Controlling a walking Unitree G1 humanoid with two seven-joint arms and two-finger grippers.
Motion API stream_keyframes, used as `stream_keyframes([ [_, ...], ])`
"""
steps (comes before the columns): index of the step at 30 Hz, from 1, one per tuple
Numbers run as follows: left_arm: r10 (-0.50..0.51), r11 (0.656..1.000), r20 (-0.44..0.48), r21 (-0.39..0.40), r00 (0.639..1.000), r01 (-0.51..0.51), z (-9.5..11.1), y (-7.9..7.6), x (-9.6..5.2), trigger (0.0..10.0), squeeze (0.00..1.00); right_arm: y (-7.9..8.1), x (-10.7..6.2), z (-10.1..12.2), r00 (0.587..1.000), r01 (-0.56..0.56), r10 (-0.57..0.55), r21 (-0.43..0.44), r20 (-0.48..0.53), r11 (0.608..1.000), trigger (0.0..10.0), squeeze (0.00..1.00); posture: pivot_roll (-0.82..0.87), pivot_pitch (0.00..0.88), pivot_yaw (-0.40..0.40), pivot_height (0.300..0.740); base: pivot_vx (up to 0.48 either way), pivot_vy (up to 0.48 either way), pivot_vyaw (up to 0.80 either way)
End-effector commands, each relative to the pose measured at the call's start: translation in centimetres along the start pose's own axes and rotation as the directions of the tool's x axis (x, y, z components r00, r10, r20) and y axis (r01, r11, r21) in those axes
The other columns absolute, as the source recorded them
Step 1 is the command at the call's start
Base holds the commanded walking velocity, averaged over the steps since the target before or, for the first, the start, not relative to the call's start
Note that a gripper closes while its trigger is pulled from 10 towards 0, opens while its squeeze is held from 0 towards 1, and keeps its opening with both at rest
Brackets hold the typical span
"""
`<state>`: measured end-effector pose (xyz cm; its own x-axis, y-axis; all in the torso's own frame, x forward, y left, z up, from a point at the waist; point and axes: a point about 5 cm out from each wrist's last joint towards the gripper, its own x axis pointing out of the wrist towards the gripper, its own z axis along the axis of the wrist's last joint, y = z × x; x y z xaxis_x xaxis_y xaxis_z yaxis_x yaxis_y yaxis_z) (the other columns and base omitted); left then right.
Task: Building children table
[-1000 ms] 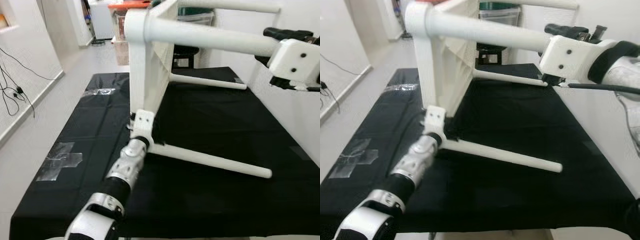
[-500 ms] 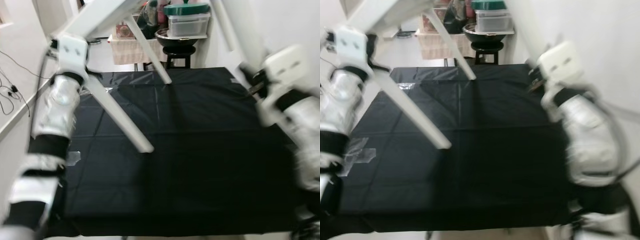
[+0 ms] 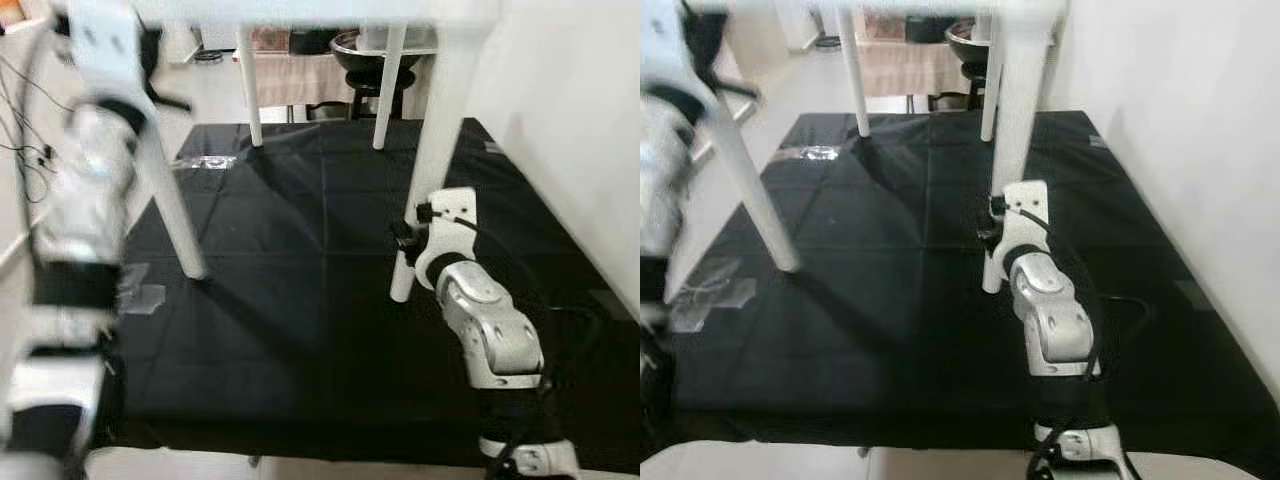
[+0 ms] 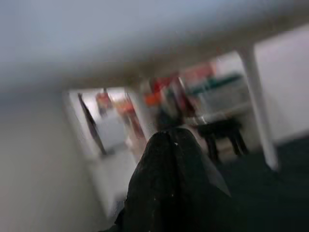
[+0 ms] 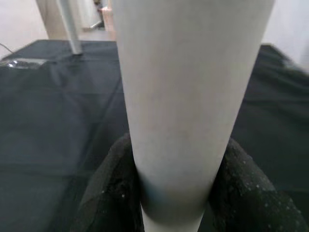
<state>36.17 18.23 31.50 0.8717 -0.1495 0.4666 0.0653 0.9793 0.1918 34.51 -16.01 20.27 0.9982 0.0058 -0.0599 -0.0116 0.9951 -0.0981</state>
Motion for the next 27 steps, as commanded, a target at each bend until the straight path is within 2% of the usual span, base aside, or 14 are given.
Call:
stream_keyframes([
  [1, -0.089, 0.995, -0.047, -0.040, 0.995, 0.087, -1.1, -2.0, -0.7, 10.0, 0.00, -0.5, 0.3, -1.3, 0.998, 0.053, -0.055, -0.055, -0.041, 0.997, 10.0, 0.00, 0.06, 0.000, 0.025, 0.740, 0.000, 0.000, 0.00],
  [2, -0.089, 0.995, -0.047, -0.040, 0.995, 0.087, -1.1, -2.0, -0.7, 10.0, 0.00, -0.5, 0.3, -1.3, 0.998, 0.053, -0.055, -0.055, -0.041, 0.997, 10.0, 0.00, 0.06, 0.000, 0.025, 0.740, 0.000, 0.000, 0.00],
  [3, -0.135, 0.990, -0.089, -0.063, 0.987, 0.130, -2.4, -3.4, -1.7, 10.0, 0.00, -1.0, 0.5, -1.7, 0.996, 0.079, -0.082, -0.079, -0.036, 0.994, 10.0, 0.02, 0.05, 0.000, 0.032, 0.740, 0.000, 0.000, 0.00],
  [4, -0.135, 0.990, -0.089, -0.063, 0.987, 0.130, -2.4, -3.4, -1.7, 10.0, 0.00, -1.0, 0.5, -1.7, 0.996, 0.079, -0.082, -0.079, -0.036, 0.994, 10.0, 0.02, 0.05, 0.000, 0.032, 0.740, 0.000, 0.000, 0.00],
  [5, -0.188, 0.979, -0.138, -0.107, 0.972, 0.174, -3.8, -4.8, -2.9, 10.0, 0.00, -1.5, 0.5, -2.1, 0.995, 0.092, -0.096, -0.099, -0.037, 0.991, 10.0, 1.00, 0.05, 0.000, 0.033, 0.740, 0.000, 0.000, 0.00],
  [6, -0.188, 0.979, -0.138, -0.107, 0.972, 0.174, -3.8, -4.8, -2.9, 10.0, 0.00, -1.5, 0.5, -2.1, 0.995, 0.092, -0.096, -0.099, -0.037, 0.991, 10.0, 1.00, 0.05, 0.000, 0.033, 0.740, 0.000, 0.000, 0.00],
  [7, -0.235, 0.967, -0.191, -0.145, 0.953, 0.210, -5.3, -6.1, -4.4, 10.0, 0.78, -1.9, 0.4, -2.1, 0.994, 0.100, -0.103, -0.102, -0.025, 0.990, 10.0, 1.00, 0.04, 0.000, 0.031, 0.740, 0.000, 0.000, 0.00],
  [8, -0.235, 0.967, -0.191, -0.145, 0.953, 0.210, -5.3, -6.1, -4.4, 10.0, 0.78, -1.9, 0.4, -2.1, 0.994, 0.100, -0.103, -0.102, -0.025, 0.990, 10.0, 1.00, 0.04, 0.000, 0.031, 0.740, 0.000, 0.000, 0.00],
  [9, -0.266, 0.958, -0.225, -0.174, 0.937, 0.230, -6.2, -6.9, -5.4, 10.0, 0.78, -2.2, 0.3, -2.0, 0.994, 0.105, -0.107, -0.101, -0.015, 0.989, 10.0, 1.00, 0.04, 0.000, 0.030, 0.740, 0.000, 0.000, 0.00],
  [10, -0.285, 0.950, -0.252, -0.200, 0.925, 0.238, -7.0, -7.4, -6.5, 10.0, 1.00, -2.1, 0.0, -1.8, 0.997, 0.083, -0.083, -0.084, 0.009, 0.993, 10.0, 1.00, 0.03, 0.000, 0.028, 0.740, 0.000, 0.000, 0.00],
  [14, -0.281, 0.950, -0.286, -0.221, 0.916, 0.222, -7.9, -7.4, -8.1, 10.0, 1.00, -1.3, -1.3, -1.7, 0.998, -0.005, 0.008, -0.039, 0.061, 0.999, 10.0, 1.00, 0.02, 0.000, 0.025, 0.740, 0.000, 0.000, 0.00],
  [17, -0.225, 0.963, -0.336, -0.220, 0.915, 0.156, -8.7, -6.2, -9.8, 10.0, 1.00, -0.4, -3.4, -2.6, 0.989, -0.110, 0.109, 0.008, 0.097, 0.994, 10.0, 1.00, 0.01, 0.000, 0.023, 0.740, 0.000, 0.000, 0.00],
  [21, -0.179, 0.973, -0.377, -0.201, 0.909, 0.108, -9.5, -5.4, -11.3, 10.0, 1.00, -0.3, -5.0, -4.3, 0.990, -0.131, 0.130, 0.006, 0.060, 0.991, 10.0, 1.00, 0.00, 0.000, 0.022, 0.740, 0.000, 0.000, 0.00],
  [27, -0.114, 0.982, -0.418, -0.184, 0.901, 0.039, -10.0, -4.8, -12.5, 10.0, 1.00, -0.8, -5.7, -5.4, 0.992, -0.125, 0.125, -0.037, 0.022, 0.992, 10.0, 1.00, 0.00, 0.000, 0.012, 0.740, 0.000, 0.000, 0.00],
])
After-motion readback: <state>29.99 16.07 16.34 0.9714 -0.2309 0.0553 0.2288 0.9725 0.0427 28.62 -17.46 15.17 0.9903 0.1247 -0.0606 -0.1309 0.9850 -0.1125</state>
